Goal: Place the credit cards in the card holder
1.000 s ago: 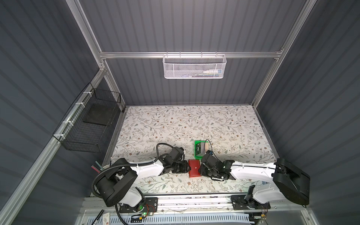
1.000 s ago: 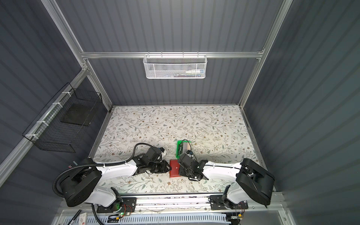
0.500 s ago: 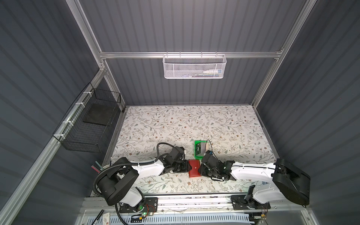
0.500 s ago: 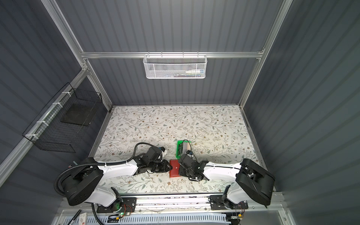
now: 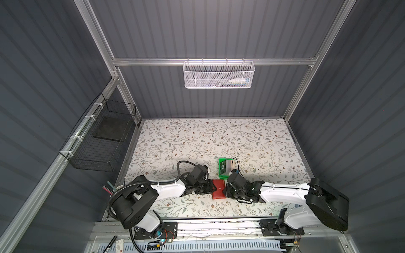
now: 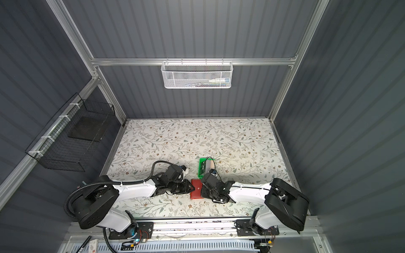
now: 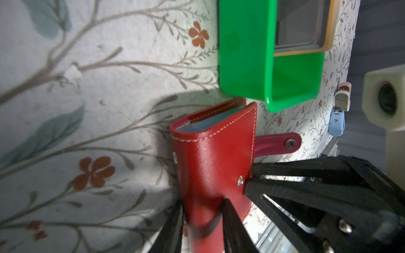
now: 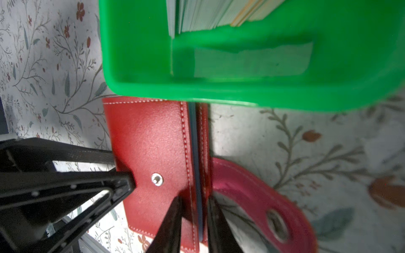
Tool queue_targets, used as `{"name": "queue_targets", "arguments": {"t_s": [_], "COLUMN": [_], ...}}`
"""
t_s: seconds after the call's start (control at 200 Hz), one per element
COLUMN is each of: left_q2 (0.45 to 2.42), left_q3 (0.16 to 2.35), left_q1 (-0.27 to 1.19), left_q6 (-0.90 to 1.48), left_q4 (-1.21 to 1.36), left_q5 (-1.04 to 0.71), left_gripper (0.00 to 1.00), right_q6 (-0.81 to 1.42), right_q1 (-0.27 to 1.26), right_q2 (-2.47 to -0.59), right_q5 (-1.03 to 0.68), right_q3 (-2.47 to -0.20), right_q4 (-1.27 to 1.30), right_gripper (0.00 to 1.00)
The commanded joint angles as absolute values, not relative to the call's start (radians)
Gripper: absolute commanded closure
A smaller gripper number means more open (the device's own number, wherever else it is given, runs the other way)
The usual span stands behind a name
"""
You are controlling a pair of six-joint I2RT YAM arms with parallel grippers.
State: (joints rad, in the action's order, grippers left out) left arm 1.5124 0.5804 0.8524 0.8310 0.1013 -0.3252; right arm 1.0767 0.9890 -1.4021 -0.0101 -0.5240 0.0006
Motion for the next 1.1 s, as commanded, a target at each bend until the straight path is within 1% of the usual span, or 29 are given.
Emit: {"name": "queue_targets", "arguments": {"t_s": [0.0,0.055,0.095,0.25,0.525,0.695,0.846,1.096], "left_q2": [1.509,1.495,1.488,1.494,1.552,1.584,1.611,1.599], "left_q3": [0.593,0.596,0.602,0.615,0.604,0.594,0.561,0.552], "left_q1": [0.865,0.864,0.864,0.864,0.865,0.870,0.879,0.884], "left_q6": [0.814,0.803,0.794,0.783,0.809,0.806,0.830,0.825], "left_q4": [0.065,0.036,0.016,0.000,0.080,0.075,0.118,0.065], "left_q5": [-0.339,-0.337,-0.300,-0.304,-0.322,-0.315,-0.317,-0.274], "left_gripper": [0.69,0.70,0.70,0.69,0.69,0.69,0.70,0.73], "right_q6": [1.080,1.082,1.084,1.085,1.094,1.097,1.082,1.054], "right_q1": [0.988,0.984,0.980,0.974,0.969,0.969,0.968,0.963], "right_q2": [-1.425,-1.419,-1.415,-1.413,-1.400,-1.401,-1.394,-1.340], "right_q5": [-0.035,-0.035,-0.037,-0.044,-0.042,-0.039,-0.031,-0.012], "right_q3": [-0.479,-0.468,-0.462,-0.444,-0.422,-0.419,-0.444,-0.490], "right_q4": [-0.038,-0.038,-0.038,-0.032,-0.028,-0.025,-0.061,-0.133], "right_gripper": [0.78,0.79,0.79,0.81,0.84,0.85,0.81,0.76]}}
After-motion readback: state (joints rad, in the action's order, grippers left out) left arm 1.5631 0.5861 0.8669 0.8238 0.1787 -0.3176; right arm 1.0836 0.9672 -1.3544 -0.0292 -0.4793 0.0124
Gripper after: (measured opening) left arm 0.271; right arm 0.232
